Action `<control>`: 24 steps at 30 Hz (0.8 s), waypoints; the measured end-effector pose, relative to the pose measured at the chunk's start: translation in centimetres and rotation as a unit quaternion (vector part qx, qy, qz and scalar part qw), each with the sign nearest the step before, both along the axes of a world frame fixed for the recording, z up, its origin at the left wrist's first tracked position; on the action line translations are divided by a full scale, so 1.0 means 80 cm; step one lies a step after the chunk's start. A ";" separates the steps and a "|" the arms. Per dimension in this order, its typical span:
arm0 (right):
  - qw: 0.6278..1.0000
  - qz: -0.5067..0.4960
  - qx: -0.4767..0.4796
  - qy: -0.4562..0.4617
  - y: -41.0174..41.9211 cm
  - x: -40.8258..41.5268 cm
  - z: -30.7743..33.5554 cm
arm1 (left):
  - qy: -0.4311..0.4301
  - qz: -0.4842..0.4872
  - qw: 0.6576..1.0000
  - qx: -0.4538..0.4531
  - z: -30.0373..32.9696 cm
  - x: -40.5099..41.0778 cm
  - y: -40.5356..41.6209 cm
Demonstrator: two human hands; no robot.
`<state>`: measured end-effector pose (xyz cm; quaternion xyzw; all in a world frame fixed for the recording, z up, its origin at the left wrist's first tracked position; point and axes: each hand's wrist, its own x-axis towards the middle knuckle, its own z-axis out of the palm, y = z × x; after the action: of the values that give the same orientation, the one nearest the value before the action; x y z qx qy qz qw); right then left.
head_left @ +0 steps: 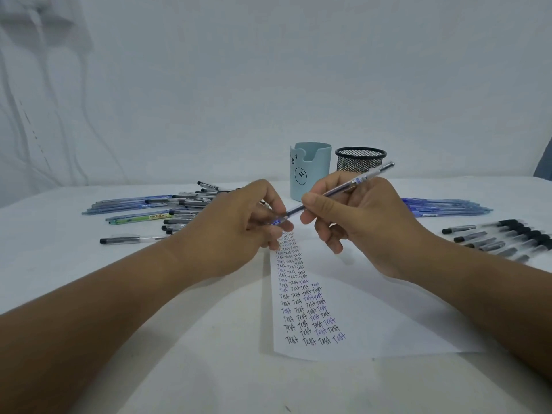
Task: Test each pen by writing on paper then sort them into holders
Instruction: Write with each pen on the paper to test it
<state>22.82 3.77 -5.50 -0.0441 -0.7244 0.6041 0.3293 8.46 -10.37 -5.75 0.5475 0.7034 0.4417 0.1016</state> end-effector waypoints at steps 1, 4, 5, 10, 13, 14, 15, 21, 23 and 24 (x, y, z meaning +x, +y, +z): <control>1.000 0.003 -0.001 0.002 0.000 0.000 0.000 | -0.004 0.014 1.000 0.016 0.001 0.000 0.000; 1.000 0.007 -0.018 0.007 0.002 0.001 0.001 | -0.023 0.037 0.998 0.048 0.005 0.001 0.000; 0.999 0.009 -0.030 0.010 0.002 0.001 0.001 | -0.028 0.039 0.997 0.054 0.005 0.002 -0.001; 1.000 0.020 -0.013 0.014 0.000 -0.002 -0.008 | 0.011 0.043 0.996 0.078 -0.001 0.008 0.002; 0.999 0.032 -0.018 0.016 0.001 0.000 -0.011 | 0.010 0.046 0.994 0.102 -0.005 0.013 0.003; 0.999 0.035 -0.024 0.017 0.002 0.001 -0.011 | 0.005 0.043 0.993 0.108 -0.006 0.015 0.004; 0.999 0.039 -0.030 0.017 0.004 0.001 -0.011 | -0.002 0.041 0.993 0.112 -0.006 0.016 0.005; 0.998 0.022 -0.056 -0.008 0.014 -0.006 -0.006 | -0.090 0.003 0.992 0.093 -0.009 0.016 0.016; 0.998 -0.022 -0.054 -0.018 0.021 -0.009 0.000 | -0.061 0.007 0.996 0.056 -0.017 0.009 0.016; 0.997 -0.039 -0.063 -0.020 0.027 -0.010 0.004 | -0.028 0.010 0.999 0.032 -0.020 0.004 0.014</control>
<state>22.03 5.90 -5.18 -0.1050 -0.6888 0.6345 0.3344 8.81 -9.27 -7.35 0.5306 0.6911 0.4806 0.0990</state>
